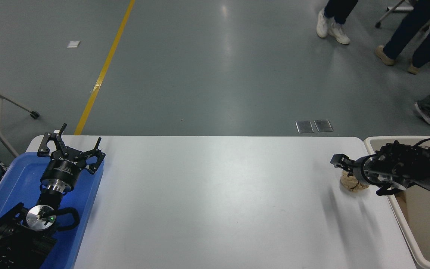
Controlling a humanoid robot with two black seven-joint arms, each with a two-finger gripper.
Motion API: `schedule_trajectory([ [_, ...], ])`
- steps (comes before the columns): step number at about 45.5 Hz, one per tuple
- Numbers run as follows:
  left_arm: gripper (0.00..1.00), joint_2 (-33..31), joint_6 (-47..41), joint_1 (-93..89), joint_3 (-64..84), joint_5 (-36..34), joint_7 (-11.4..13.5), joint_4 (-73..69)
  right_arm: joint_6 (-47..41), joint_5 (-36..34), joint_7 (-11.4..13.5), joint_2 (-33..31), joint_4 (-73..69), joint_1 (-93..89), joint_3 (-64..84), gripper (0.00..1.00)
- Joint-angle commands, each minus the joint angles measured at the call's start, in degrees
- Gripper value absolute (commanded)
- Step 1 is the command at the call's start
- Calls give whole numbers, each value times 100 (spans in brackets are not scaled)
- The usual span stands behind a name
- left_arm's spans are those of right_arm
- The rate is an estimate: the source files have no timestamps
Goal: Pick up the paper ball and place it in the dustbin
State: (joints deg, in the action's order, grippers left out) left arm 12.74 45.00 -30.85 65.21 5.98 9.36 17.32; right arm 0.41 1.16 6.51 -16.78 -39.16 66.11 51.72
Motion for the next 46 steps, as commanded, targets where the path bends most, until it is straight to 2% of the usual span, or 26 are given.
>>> schedule_trajectory([
  [1, 99, 0, 0, 0, 0, 0, 5, 0, 416, 24, -1, 544, 769, -626, 66, 100],
  [11, 99, 0, 0, 0, 0, 0, 5, 0, 469, 314, 26, 746, 1472, -1039, 215, 100],
  [17, 99, 0, 0, 0, 0, 0, 5, 0, 478, 455, 43, 746, 1525, -1109, 338, 95],
  [20, 99, 0, 0, 0, 0, 0, 5, 0, 478, 586, 43, 755, 1525, -1144, 443, 78],
  [26, 99, 0, 0, 0, 0, 0, 5, 0, 469, 859, 61, 729, 1525, -1179, 821, 24],
  [28, 99, 0, 0, 0, 0, 0, 5, 0, 469, 851, 78, 729, 1525, -1171, 857, 2],
  [40, 99, 0, 0, 0, 0, 0, 5, 0, 434, 877, 131, 685, 1490, -1030, 866, 0],
  [46, 99, 0, 0, 0, 0, 0, 5, 0, 425, 886, 114, 395, 1078, -679, 866, 0],
])
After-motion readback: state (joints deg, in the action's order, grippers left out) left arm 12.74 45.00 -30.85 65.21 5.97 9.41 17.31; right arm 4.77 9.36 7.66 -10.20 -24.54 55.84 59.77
